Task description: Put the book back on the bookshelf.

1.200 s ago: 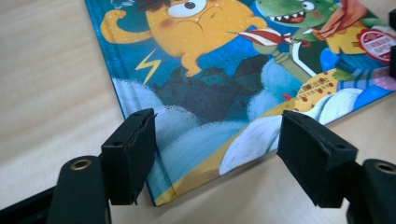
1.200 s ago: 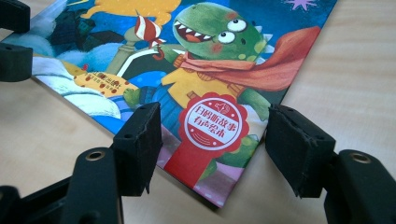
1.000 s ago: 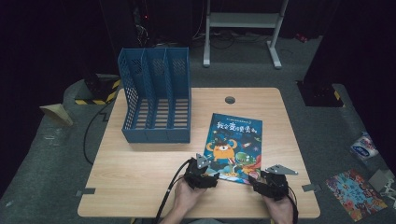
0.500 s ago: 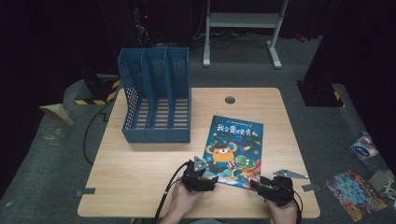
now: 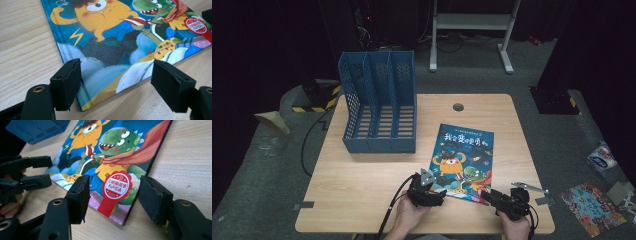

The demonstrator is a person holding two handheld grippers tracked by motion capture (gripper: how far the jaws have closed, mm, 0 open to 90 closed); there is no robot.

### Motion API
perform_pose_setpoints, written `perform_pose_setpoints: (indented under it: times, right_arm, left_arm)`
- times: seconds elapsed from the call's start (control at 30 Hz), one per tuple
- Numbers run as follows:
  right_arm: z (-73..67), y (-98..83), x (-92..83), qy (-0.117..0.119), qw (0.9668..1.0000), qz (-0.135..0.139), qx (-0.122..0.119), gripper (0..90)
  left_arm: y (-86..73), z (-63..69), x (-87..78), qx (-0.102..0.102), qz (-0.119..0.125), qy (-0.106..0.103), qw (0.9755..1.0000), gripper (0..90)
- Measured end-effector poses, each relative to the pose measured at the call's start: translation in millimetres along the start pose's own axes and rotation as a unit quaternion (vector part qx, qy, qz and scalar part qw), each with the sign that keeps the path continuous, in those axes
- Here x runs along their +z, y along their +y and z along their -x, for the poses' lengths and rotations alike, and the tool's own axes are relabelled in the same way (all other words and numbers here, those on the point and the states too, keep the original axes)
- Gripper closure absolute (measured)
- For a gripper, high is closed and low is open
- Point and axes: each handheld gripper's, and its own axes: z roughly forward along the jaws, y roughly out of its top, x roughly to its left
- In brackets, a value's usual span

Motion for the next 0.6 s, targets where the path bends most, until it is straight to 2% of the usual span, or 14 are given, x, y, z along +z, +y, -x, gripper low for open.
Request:
perform_pose_setpoints:
  times: [0.03,0.07,0.2,0.37,0.6]
  right_arm:
    - [0.2,-0.2,-0.3,0.002,1.0,0.002,0.006,42.8]
    - [0.7,-0.3,-0.7,0.004,0.9999,0.005,0.008,42.9]
    - [1.3,0.5,-4.8,0.019,0.9996,0.017,0.016,43.6]
    - [1.4,3.0,-12.0,0.044,0.9978,0.042,0.025,45.4]
    - [5.5,4.5,-14.1,0.062,0.9963,0.047,0.037,47.5]
  left_arm:
    - [0.0,-0.1,-0.3,0.004,-0.002,0.004,1.0,24.4]
    - [-0.3,1.0,0.3,0.0,0.0,0.0,1.0,24.1]
    - [-0.3,1.3,0.7,0.001,0.001,0.0,1.0,23.0]
    - [-0.7,1.1,0.7,0.006,0.001,-0.001,1.0,21.7]
    - [-1.7,1.2,0.7,0.006,0.005,-0.003,1.0,21.4]
